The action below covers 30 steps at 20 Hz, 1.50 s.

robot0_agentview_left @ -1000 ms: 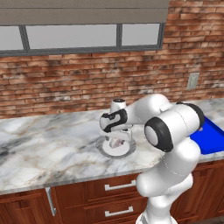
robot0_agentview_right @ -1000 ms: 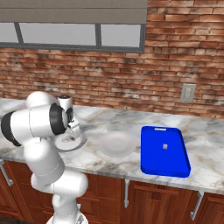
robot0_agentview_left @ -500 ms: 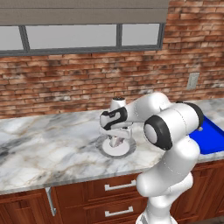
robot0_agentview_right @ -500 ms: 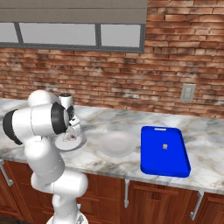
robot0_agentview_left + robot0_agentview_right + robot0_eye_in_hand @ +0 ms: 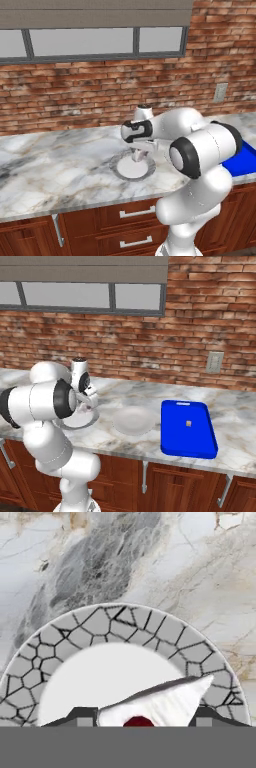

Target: Move the dessert items from the plates to the tray.

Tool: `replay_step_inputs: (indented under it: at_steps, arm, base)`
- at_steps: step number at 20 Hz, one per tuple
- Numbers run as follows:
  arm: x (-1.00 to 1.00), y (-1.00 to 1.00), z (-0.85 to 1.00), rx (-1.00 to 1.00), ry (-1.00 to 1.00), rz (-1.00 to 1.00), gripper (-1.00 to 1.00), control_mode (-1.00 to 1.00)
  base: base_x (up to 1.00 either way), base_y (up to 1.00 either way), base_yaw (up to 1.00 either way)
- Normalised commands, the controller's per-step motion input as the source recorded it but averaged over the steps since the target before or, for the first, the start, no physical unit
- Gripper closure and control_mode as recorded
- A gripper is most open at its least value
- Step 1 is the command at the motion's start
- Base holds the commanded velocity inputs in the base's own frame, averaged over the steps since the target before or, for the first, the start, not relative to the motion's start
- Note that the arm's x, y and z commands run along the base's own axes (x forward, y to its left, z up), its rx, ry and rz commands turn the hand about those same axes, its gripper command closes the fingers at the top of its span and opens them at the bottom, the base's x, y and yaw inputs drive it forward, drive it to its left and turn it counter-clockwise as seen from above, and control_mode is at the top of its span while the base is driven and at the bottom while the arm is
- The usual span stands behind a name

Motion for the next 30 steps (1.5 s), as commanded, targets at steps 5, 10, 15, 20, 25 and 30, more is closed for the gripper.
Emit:
replay_step_inputs:
  at_steps: [5,10,15,20,25,30]
  arm:
    - [0.00,-0.56,0.52,0.00,-0.04,0.00,1.00,-1.00]
    - [0.00,-0.67,0.44,0.00,-0.05,0.00,1.00,-1.00]
    - [0.00,-0.87,0.33,0.00,-0.05,0.00,1.00,-1.00]
    - [0.00,-0.97,0.16,0.00,-0.08,0.00,1.00,-1.00]
    - [0.00,-0.97,0.05,0.00,-0.09,0.00,1.00,-1.00]
    - [0.00,-0.92,0.00,0.00,-0.09,0.00,1.00,-1.00]
  base:
    - [0.00,0.00,0.00]
    - [0.00,0.00,0.00]
    - [0.00,0.00,0.00]
    - [0.00,0.00,0.00]
    - [0.00,0.00,0.00]
    - [0.00,0.00,0.00]
